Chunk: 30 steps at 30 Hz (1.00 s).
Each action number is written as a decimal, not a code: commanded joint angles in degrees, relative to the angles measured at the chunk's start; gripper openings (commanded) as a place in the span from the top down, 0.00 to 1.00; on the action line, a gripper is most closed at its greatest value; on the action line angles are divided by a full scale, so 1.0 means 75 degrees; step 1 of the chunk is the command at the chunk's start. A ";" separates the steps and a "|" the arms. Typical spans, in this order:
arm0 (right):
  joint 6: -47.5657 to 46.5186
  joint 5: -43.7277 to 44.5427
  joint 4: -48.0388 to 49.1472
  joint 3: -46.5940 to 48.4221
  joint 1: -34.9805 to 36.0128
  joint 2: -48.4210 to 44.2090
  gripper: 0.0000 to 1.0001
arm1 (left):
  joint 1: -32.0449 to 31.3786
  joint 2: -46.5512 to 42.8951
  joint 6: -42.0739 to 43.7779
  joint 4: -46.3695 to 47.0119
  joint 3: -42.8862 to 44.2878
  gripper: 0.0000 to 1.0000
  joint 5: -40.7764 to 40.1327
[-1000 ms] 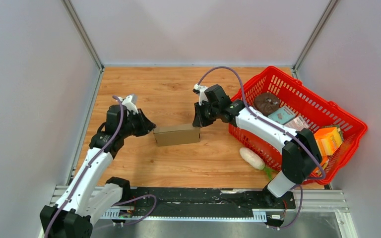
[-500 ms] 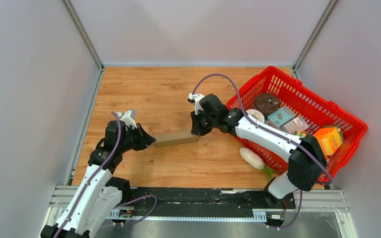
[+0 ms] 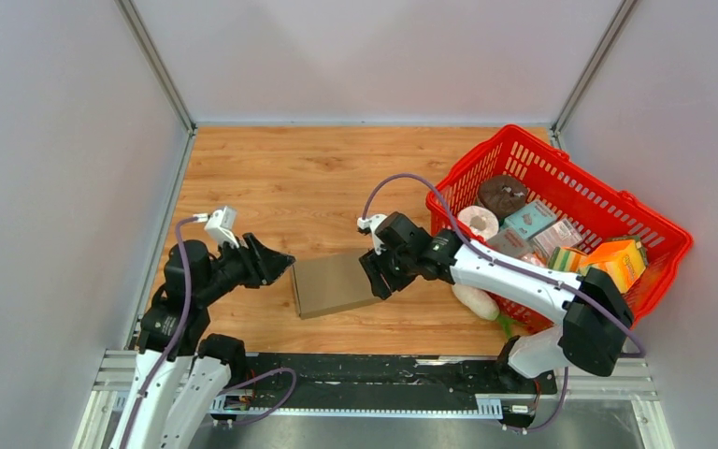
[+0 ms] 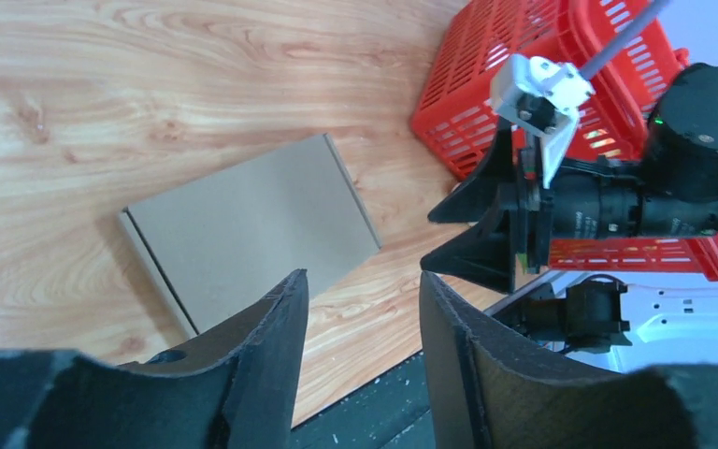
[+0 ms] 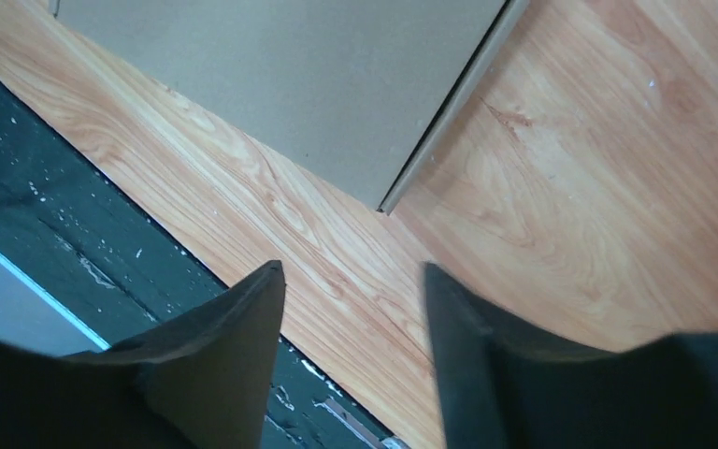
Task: Fold the paper box
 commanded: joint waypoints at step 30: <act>0.1564 -0.0647 0.0900 0.2728 -0.0380 0.3726 0.31 | 0.0048 0.5638 -0.2605 0.3173 -0.1594 0.46 -0.1064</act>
